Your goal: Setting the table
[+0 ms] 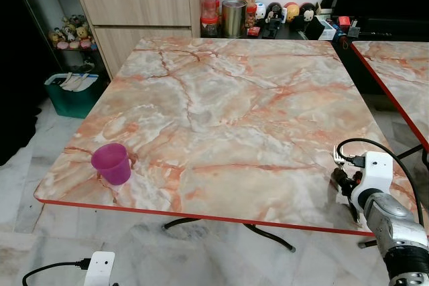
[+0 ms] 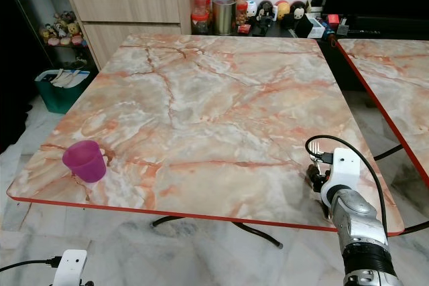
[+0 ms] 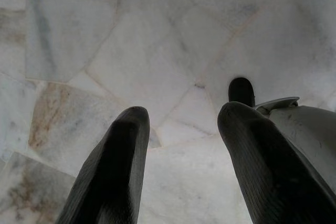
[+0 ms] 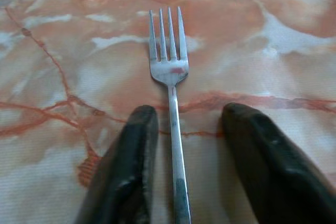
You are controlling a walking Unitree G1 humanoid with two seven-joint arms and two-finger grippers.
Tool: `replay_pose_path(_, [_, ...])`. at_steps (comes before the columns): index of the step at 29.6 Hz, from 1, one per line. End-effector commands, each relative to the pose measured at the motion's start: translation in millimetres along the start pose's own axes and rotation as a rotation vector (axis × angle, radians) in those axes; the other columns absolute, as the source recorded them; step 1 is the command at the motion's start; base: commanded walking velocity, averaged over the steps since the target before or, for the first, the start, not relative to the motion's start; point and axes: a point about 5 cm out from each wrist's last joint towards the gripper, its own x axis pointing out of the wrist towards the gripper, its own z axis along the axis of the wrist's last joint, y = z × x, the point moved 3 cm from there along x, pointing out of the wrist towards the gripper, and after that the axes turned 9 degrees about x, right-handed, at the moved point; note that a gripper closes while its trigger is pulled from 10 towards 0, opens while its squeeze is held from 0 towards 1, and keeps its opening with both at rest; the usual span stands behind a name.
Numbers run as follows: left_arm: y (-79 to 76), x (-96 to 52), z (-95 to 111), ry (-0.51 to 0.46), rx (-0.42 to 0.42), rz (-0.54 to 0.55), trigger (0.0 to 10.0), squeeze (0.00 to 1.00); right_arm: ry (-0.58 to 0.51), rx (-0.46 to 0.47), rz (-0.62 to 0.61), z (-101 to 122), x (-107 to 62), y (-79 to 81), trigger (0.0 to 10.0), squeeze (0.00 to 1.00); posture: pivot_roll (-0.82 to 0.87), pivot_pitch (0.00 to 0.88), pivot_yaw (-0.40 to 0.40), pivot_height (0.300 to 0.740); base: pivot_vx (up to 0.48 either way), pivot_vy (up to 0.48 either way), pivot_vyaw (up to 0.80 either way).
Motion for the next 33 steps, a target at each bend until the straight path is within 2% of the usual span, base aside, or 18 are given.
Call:
replay_pose_path(1, [-2.3,-0.1,-3.2,0.017,0.005,-0.009,10.0,0.00,0.012,-0.006,-0.006,-1.3,0.0,-3.2,0.0,0.00,0.03,0.022,-0.006,0.740,0.000,0.000,0.00])
replay_pose_path(33, [-2.4,-0.1,-3.5,0.020,0.010,-0.010,10.0,0.00,-0.042,-0.016,-0.003,9.9,-0.5,-0.4,0.0,0.00,0.02,0.023,-0.006,0.740,0.000,0.000,0.00])
